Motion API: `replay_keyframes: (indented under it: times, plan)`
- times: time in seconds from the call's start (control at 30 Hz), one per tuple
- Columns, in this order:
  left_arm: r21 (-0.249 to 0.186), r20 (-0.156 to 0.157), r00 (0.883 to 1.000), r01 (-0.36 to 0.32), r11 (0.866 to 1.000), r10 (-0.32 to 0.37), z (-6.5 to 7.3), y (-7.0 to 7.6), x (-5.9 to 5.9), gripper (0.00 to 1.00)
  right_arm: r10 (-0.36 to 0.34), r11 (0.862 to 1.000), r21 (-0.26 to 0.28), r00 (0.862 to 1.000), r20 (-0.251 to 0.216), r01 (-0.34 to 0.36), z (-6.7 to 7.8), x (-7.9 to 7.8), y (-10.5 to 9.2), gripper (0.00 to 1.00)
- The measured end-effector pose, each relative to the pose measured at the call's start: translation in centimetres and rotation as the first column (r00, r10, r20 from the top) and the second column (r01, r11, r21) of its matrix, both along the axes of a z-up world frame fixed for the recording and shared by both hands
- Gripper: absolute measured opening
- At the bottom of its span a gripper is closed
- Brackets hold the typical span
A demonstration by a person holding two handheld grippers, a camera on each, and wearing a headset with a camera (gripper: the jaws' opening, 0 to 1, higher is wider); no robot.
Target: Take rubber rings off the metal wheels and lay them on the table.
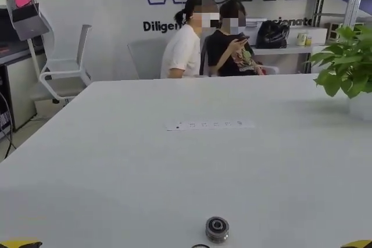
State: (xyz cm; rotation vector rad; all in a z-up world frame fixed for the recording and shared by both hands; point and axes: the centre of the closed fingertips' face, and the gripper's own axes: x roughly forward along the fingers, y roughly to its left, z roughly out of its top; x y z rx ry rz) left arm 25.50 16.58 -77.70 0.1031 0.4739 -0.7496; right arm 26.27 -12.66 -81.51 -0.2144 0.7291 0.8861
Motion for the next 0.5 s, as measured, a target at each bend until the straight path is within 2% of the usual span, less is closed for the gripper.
replay_keyframes:
  times: [0.03, 0.23, 0.3, 0.4, 0.5]
  plan:
    - [0.000, 0.017, 1.000, -0.002, 1.000, 0.002, 0.30, 0.00, 0.04, 1.00, 0.002, 1.000, -0.001, 1.000, 0.004, -0.002, 0.11, -0.06, 0.00, 0.99]
    - [-0.008, 0.007, 1.000, -0.014, 1.000, 0.014, 0.21, 0.04, 0.11, 1.00, 0.013, 1.000, -0.024, 1.000, 0.010, -0.013, 0.19, -0.37, 0.02, 0.99]
    - [-0.004, -0.002, 1.000, -0.023, 1.000, 0.023, -0.05, 0.28, 0.11, 1.00, 0.007, 1.000, -0.028, 1.000, 0.011, -0.007, 0.10, -0.22, -0.20, 0.99]
    - [-0.013, -0.036, 0.999, -0.034, 0.999, 0.033, -0.49, 0.34, -0.12, 1.00, 0.001, 1.000, -0.018, 1.000, 0.001, -0.001, 0.11, -0.36, -0.16, 0.95]
    - [-0.018, -0.043, 0.998, -0.042, 0.999, 0.042, -0.45, 0.27, -0.25, 1.00, 0.001, 1.000, -0.020, 1.000, 0.003, -0.001, 0.09, -0.44, -0.18, 0.94]
